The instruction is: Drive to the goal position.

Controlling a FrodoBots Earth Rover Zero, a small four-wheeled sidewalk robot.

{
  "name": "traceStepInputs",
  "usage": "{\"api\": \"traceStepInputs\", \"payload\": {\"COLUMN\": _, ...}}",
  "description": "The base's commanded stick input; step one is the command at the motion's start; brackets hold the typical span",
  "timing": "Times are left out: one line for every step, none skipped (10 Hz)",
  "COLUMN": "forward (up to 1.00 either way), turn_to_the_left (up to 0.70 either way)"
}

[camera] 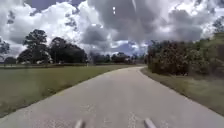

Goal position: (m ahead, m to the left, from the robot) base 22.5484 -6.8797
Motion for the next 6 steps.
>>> {"api": "traceStepInputs", "payload": {"forward": 0.7, "turn_to_the_left": 0.0}}
{"api": "traceStepInputs", "payload": {"forward": 0.7, "turn_to_the_left": 0.0}}
{"api": "traceStepInputs", "payload": {"forward": 0.7, "turn_to_the_left": 0.0}}
{"api": "traceStepInputs", "payload": {"forward": 0.7, "turn_to_the_left": 0.0}}
{"api": "traceStepInputs", "payload": {"forward": 0.7, "turn_to_the_left": 0.0}}
{"api": "traceStepInputs", "payload": {"forward": 0.7, "turn_to_the_left": 0.0}}
